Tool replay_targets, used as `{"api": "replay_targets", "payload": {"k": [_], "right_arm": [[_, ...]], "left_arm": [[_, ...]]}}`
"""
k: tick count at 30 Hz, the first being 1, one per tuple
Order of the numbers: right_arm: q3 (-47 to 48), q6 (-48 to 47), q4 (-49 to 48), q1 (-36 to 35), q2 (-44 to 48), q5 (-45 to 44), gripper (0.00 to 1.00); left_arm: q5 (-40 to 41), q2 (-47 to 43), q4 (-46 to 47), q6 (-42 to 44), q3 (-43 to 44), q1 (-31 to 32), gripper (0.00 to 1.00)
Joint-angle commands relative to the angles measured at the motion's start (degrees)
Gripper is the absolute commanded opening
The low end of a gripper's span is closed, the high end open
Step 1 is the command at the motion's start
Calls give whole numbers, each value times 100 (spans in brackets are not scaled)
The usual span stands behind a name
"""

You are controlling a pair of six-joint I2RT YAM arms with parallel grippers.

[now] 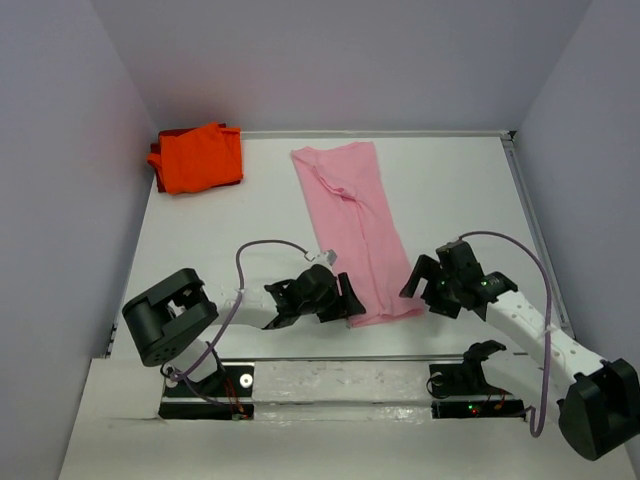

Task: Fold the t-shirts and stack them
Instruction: Grab the bottom of the folded rectangular tshirt with both arms

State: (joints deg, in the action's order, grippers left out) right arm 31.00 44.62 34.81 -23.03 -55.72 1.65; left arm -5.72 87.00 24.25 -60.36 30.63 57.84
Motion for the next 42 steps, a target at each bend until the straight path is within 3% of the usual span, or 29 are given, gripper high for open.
{"api": "replay_targets", "payload": {"k": [1, 12, 26, 28, 29, 30, 31, 42], "right_arm": [[-261, 521, 228, -88, 457, -130, 96], [-297, 513, -114, -88, 282, -332, 91], [-121, 328, -633, -88, -289, -631, 83], [-103, 337, -721, -88, -448, -614, 71], [-129, 311, -764, -88, -483, -587, 62], [-147, 319, -817, -88, -527, -561, 45], [-165, 328, -852, -88, -536, -534, 41], [-262, 284, -932, -88, -457, -297, 38]], "left_arm": [[158, 89, 89, -143, 180, 244, 67], [246, 54, 98, -389, 57, 728, 67], [510, -306, -166, -372, -57, 781, 67], [510, -307, -201, -354, -57, 781, 67], [510, -324, -219, -328, -49, 781, 67], [510, -324, -219, -327, -49, 790, 67], [510, -350, -219, -319, -75, 790, 67], [1178, -149, -509, -205, -66, 799, 57]]}}
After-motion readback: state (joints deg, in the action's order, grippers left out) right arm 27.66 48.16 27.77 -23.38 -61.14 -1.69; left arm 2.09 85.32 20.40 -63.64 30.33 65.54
